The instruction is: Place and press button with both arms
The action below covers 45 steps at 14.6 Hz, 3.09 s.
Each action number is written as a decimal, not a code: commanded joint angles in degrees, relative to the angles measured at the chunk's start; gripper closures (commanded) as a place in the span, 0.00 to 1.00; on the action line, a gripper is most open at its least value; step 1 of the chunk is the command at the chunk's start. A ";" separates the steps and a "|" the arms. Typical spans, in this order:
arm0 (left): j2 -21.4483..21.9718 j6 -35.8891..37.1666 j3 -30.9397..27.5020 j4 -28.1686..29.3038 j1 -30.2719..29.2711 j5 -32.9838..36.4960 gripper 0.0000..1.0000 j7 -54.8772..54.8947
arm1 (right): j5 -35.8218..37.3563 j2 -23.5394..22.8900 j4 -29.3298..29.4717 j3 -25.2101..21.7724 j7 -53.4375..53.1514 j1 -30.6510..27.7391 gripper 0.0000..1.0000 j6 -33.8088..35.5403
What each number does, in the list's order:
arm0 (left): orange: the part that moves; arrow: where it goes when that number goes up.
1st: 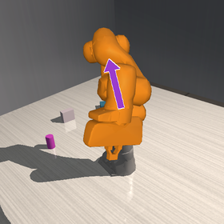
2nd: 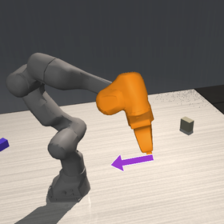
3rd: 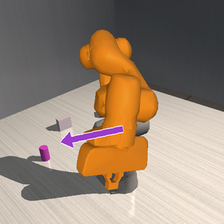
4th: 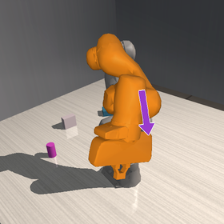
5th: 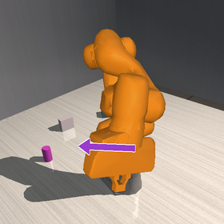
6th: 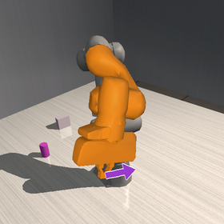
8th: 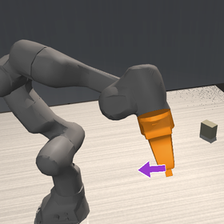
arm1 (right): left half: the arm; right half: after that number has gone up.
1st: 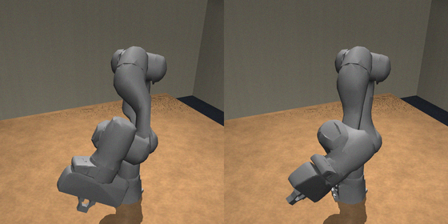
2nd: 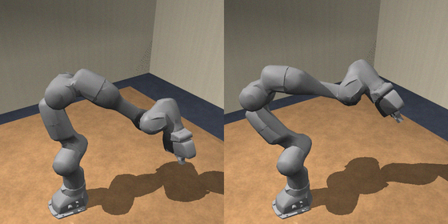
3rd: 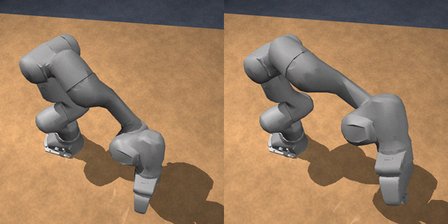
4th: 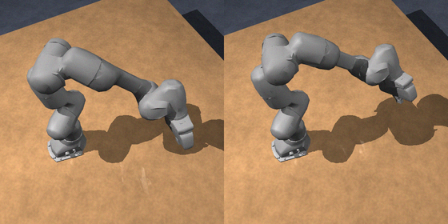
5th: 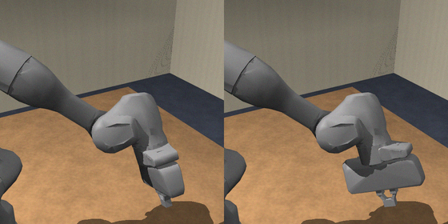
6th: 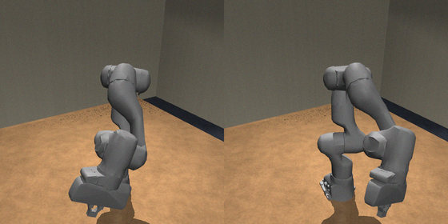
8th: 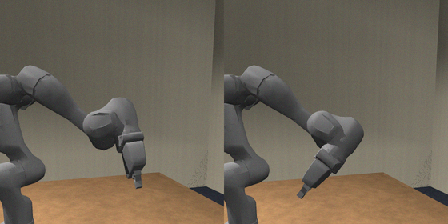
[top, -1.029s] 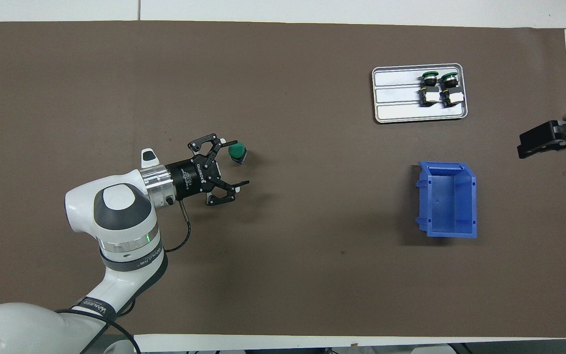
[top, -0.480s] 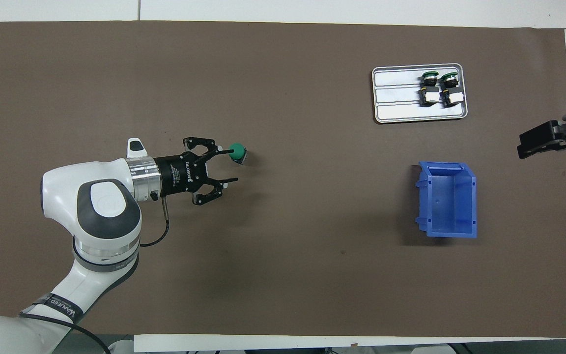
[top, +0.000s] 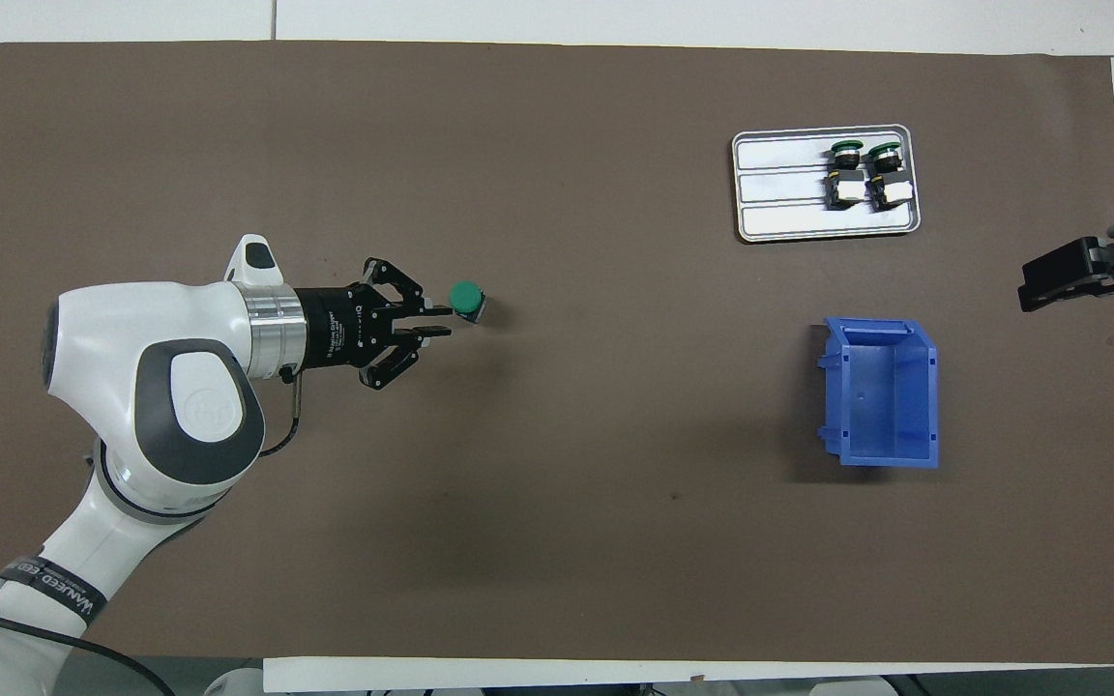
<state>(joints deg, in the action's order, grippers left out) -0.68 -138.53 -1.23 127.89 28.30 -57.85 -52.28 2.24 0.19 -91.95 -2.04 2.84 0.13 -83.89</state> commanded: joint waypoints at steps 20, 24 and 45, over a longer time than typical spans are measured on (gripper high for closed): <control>-11.36 1.33 0.17 -13.98 5.71 40.45 1.00 -3.62 | -1.27 1.39 -1.57 0.02 1.03 -0.39 0.00 -0.04; -12.50 -0.60 0.35 -14.07 5.80 40.36 1.00 -3.71 | -1.27 1.39 -1.57 0.02 1.03 -0.39 0.00 -0.04; -12.17 1.05 0.35 -13.98 5.54 40.10 1.00 -0.90 | -1.27 1.39 -1.57 -0.07 1.03 -0.39 0.00 -0.04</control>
<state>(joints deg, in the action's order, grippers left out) -13.04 -139.28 -0.75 114.70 33.82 -18.43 -53.53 2.24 0.19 -91.95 -2.04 2.84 0.13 -83.89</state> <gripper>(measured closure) 0.991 0.000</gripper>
